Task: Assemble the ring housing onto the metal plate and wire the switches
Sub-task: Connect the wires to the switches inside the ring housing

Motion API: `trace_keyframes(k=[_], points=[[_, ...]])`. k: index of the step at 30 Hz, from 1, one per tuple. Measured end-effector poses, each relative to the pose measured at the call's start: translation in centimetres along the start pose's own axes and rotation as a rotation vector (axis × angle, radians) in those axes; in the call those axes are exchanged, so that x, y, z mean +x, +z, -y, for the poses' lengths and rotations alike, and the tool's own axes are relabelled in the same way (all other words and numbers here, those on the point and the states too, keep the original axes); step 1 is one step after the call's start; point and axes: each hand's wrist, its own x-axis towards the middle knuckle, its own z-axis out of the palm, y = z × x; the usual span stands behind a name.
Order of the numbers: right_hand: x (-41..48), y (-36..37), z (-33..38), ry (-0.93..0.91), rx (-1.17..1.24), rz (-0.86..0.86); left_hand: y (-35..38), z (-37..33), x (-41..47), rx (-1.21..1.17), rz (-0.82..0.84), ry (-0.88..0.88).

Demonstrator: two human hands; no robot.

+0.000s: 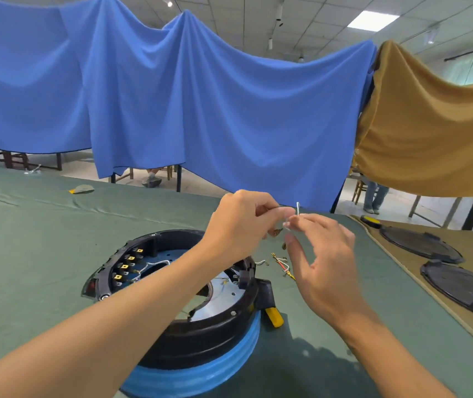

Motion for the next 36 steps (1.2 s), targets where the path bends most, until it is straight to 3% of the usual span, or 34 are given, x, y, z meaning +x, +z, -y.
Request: trace_keyframes(k=[5, 14, 16, 20, 23, 27, 32, 36], points=[[1.8, 1.3, 3.5, -0.060, -0.057, 0.063, -3.5, 1.0, -0.4, -0.087, -0.023, -0.050], [5.1, 3.0, 7.7, -0.081, 0.160, 0.347, -9.3, 3.2, -2.0, -0.071, -0.184, -0.014], [5.3, 3.3, 8.2, -0.106, 0.148, 0.299, -10.0, 3.7, -2.4, -0.086, -0.181, -0.019], [5.5, 3.7, 9.2, -0.088, 0.156, -0.024, -11.1, 4.9, -3.4, -0.066, -0.189, -0.049], [5.9, 4.0, 9.5, -0.020, 0.238, -0.070, -11.7, 5.7, -4.1, -0.049, -0.159, -0.080], [6.5, 4.7, 9.8, 0.039, 0.269, 0.042, -12.4, 6.2, -4.7, -0.054, -0.114, -0.098], [7.7, 6.2, 10.1, 0.246, 0.067, 0.472, -12.7, 6.4, -5.2, -0.095, -0.139, -0.095], [8.1, 6.9, 11.0, 0.616, 0.412, 0.535, -12.6, 6.6, -5.5, -0.087, -0.210, -0.076]])
